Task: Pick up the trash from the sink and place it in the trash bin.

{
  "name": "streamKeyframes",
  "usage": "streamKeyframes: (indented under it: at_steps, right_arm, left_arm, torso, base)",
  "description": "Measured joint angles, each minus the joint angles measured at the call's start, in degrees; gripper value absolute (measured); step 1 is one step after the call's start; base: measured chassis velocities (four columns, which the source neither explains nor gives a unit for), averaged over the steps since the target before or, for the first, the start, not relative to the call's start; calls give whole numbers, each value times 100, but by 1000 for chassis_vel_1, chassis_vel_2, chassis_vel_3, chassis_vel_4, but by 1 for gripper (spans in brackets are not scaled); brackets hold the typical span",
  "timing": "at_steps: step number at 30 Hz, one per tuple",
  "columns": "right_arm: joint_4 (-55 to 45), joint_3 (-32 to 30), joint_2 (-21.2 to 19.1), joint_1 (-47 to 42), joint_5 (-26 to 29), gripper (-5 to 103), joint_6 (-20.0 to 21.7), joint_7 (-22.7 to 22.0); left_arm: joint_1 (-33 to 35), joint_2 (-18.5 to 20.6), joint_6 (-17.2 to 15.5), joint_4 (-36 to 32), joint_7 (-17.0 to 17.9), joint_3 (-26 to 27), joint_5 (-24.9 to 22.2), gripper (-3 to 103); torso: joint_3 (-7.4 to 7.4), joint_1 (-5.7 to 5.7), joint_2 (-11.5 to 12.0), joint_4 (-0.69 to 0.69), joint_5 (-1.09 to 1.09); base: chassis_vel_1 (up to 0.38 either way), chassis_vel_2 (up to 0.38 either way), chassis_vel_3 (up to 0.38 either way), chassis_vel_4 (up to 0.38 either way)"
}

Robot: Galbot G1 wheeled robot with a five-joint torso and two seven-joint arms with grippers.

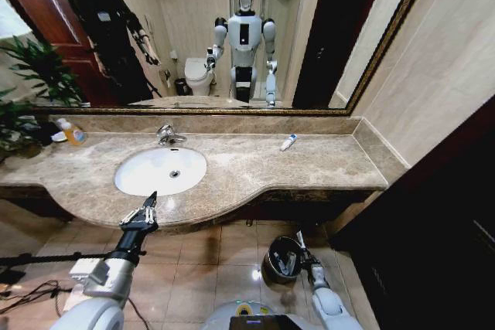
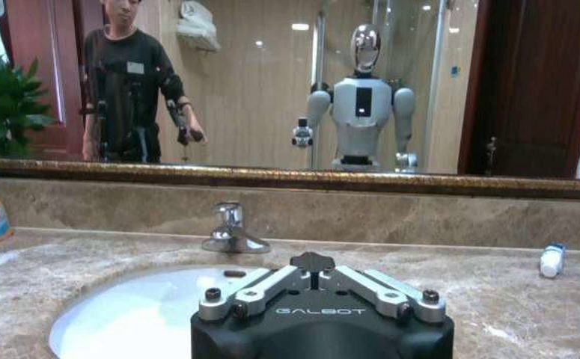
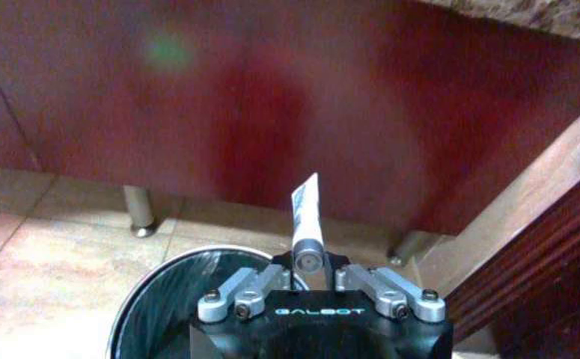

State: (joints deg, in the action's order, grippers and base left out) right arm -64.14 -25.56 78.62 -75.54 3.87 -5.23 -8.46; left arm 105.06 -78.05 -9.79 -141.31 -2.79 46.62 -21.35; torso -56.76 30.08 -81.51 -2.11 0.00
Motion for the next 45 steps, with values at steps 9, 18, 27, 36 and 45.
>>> streamKeyframes:
  at_steps: [9,18,27,36,45]
  right_arm:
    - [-115,11,-9,-62,-23,52,-104,-229]
    - [-232,20,4,-154,-33,85,-122,-281]
    - [-363,25,54,-264,-50,100,-122,-315]
    - [-498,28,109,-335,-75,100,-99,-357]
    - [-911,-6,76,-460,124,100,32,-441]
  left_arm:
    - [0,0,0,0,0,0,0,0]
    - [0,0,0,0,0,0,0,0]
    - [0,0,0,0,0,0,0,0]
    - [0,0,0,0,0,0,0,0]
    - [0,0,0,0,0,0,0,0]
  torso:
    - [0,0,0,0,-1]
    - [0,0,0,0,-1]
    - [0,0,0,0,0]
    - [0,0,0,0,0]
    - [0,0,0,0,0]
  base:
    - [0,0,0,0]
    - [0,0,0,0]
    - [0,0,0,0]
    - [0,0,0,0]
    - [0,0,0,0]
